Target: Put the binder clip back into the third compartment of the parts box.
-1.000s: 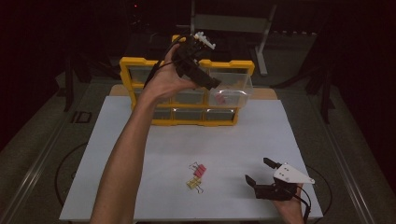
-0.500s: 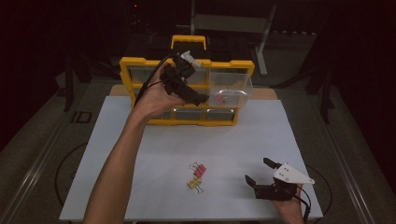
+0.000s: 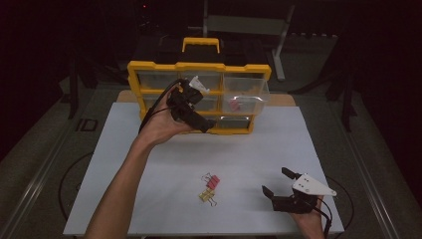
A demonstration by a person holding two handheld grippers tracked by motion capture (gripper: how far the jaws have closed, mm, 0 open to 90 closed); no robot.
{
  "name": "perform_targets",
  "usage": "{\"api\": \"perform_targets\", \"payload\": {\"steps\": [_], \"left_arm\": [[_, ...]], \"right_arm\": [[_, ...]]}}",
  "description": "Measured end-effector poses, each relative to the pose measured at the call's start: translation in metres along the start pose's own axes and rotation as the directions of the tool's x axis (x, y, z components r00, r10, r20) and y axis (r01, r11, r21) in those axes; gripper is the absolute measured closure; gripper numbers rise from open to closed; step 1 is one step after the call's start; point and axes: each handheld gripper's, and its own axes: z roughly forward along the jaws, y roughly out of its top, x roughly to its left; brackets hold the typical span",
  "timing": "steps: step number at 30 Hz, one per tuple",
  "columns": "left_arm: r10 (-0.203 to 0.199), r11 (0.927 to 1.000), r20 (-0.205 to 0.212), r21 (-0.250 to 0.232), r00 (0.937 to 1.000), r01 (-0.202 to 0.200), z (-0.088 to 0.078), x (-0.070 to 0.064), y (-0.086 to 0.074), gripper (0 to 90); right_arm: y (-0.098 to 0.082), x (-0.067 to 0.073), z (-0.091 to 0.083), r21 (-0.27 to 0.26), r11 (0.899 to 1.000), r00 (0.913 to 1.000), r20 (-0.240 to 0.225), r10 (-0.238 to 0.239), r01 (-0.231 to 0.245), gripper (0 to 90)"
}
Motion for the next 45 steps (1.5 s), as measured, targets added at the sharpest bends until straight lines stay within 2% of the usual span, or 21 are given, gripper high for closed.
{"api": "perform_targets", "payload": {"steps": [12,24,28,31,35,45], "left_arm": [[0.003,0.9998,0.023,0.021,0.9997,-0.004,0.008,-0.012,-0.029,1.6],[-0.022,0.9993,0.052,0.032,0.9984,0.020,0.021,-0.021,-0.055,5.3],[-0.034,0.9987,0.067,0.040,0.9972,0.032,0.030,-0.027,-0.067,5.5],[-0.032,0.9985,0.063,0.046,0.9975,0.029,0.038,-0.031,-0.076,5.9],[-0.036,0.9979,0.072,0.056,0.9967,0.032,0.043,-0.035,-0.082,8.2],[-0.013,0.9938,0.127,0.112,0.9919,-0.001,0.065,-0.051,-0.099,15.8]], "right_arm": [[0.000,0.000,0.000,0.000,1.000,1.0000,-0.002,-0.004,0.004,7.7],[0.000,0.000,0.000,-0.001,1.000,1.0000,0.000,-0.002,0.002,7.7],[0.001,0.001,0.000,-0.001,1.000,1.0000,-0.004,-0.005,0.005,7.7],[0.000,0.000,0.000,-0.001,1.000,1.0000,-0.004,-0.005,0.005,7.7],[0.000,0.000,0.000,-0.002,1.000,1.0000,-0.002,-0.005,0.005,7.7],[0.001,0.001,0.001,-0.002,1.000,1.0000,-0.005,-0.005,0.005,7.7]]}}
